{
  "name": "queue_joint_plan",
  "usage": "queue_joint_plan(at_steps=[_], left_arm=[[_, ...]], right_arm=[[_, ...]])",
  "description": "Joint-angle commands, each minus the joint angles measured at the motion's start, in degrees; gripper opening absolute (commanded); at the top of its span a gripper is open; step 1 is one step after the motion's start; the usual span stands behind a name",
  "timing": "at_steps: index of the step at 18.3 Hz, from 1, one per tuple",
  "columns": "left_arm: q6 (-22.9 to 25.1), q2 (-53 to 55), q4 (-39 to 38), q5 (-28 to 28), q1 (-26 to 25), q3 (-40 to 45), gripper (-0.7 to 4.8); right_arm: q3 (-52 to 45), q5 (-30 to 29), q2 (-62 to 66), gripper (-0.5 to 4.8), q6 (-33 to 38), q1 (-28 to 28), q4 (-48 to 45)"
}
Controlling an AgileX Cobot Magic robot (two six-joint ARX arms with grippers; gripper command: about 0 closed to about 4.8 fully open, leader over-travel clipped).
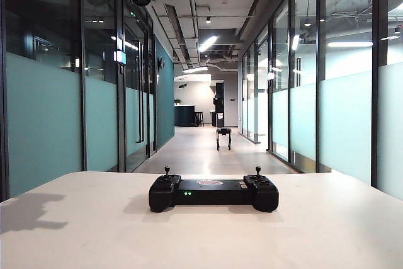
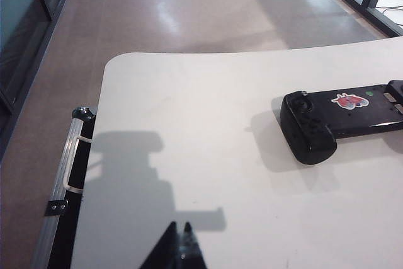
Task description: Push the left joystick on the remote control sitting on the white table forward to make the robot dog walk in a straight line until it approaches the door.
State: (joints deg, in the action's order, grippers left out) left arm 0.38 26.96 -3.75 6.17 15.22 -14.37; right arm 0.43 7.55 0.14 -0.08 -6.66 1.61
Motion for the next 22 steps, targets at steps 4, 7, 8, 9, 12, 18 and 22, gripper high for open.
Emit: queue_joint_plan(at_steps=[4, 7, 8, 9, 12, 18, 22], left_arm=[[0.0, -0.1, 0.4, 0.1, 0.0, -0.2, -0.05], [0.0, -0.1, 0.4, 0.1, 0.0, -0.2, -0.05], [0.0, 0.0, 0.4, 0.1, 0.0, -0.2, -0.05], [0.0, -0.1, 0.4, 0.1, 0.0, -0.2, -0.05], [0.0, -0.1, 0.4, 0.1, 0.0, -0.2, -0.05], [0.0, 0.0, 0.4, 0.1, 0.0, -0.2, -0.05], [0.0, 0.0, 0.4, 0.1, 0.0, -0.2, -0.05]], right_arm=[[-0.5, -2.9, -0.2, -0.04, 1.8, 1.2, -1.9], [-0.5, -5.3, -0.2, -0.04, 1.8, 4.3, -1.9], [-0.5, -5.1, -0.2, -0.04, 1.8, 4.8, -1.8], [-0.5, -5.0, -0.2, -0.04, 1.7, 4.8, -1.8], [-0.5, -4.8, -0.2, 0.00, 1.7, 4.7, -1.9], [-0.5, -1.7, -0.2, 0.00, 1.5, 4.7, -1.3], [-0.5, -1.7, -0.2, 0.00, 1.5, 4.7, -1.3]])
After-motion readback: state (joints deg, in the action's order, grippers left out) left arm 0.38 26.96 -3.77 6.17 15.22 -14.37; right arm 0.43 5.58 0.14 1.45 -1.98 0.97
